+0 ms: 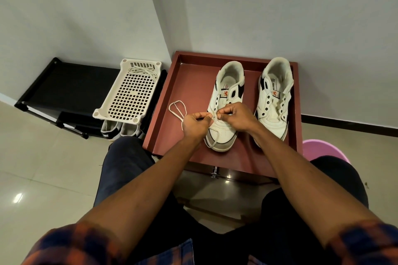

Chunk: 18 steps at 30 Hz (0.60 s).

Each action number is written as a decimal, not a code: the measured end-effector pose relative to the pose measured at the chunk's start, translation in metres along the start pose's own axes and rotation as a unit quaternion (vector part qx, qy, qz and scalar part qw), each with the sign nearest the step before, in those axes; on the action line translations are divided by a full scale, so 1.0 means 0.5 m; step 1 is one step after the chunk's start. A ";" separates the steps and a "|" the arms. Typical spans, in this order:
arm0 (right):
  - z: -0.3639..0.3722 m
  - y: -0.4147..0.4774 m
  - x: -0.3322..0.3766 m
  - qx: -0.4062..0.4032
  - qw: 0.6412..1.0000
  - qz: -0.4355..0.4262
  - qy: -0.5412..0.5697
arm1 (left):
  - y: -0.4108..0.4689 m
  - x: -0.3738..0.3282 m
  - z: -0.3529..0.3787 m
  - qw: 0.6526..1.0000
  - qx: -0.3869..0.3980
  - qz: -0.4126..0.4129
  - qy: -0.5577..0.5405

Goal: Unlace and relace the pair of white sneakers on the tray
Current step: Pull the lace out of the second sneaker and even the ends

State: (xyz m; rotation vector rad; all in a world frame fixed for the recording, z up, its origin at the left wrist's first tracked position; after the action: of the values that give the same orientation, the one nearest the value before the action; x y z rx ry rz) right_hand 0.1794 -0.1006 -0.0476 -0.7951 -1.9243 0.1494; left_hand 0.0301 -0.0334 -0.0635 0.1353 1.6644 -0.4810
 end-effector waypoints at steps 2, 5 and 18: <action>0.000 0.006 -0.002 0.022 1.000 0.008 0.007 | 0.006 -0.004 -0.003 0.999 -0.002 0.019 0.044; 0.001 0.006 -0.003 0.026 0.999 0.009 0.025 | 0.003 -0.001 -0.006 0.998 -0.015 0.025 0.061; 0.013 -0.002 -0.013 -0.054 0.998 -0.021 -0.003 | -0.012 -0.004 -0.011 0.992 0.033 0.084 0.082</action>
State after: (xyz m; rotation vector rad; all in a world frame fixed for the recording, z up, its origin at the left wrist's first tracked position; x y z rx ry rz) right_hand 0.1752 -0.1038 -0.0553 -0.8255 -1.9662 0.0218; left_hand 0.0233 -0.0366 -0.0599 0.3700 1.7811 -0.4045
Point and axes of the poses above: each hand's wrist, its own y-axis towards the middle knuckle, its own z-axis out of the palm, x = y × z, the point moved 6 cm from there along y, towards the middle knuckle, and after that the axes turned 13 degrees about z, right-handed, at the moved point
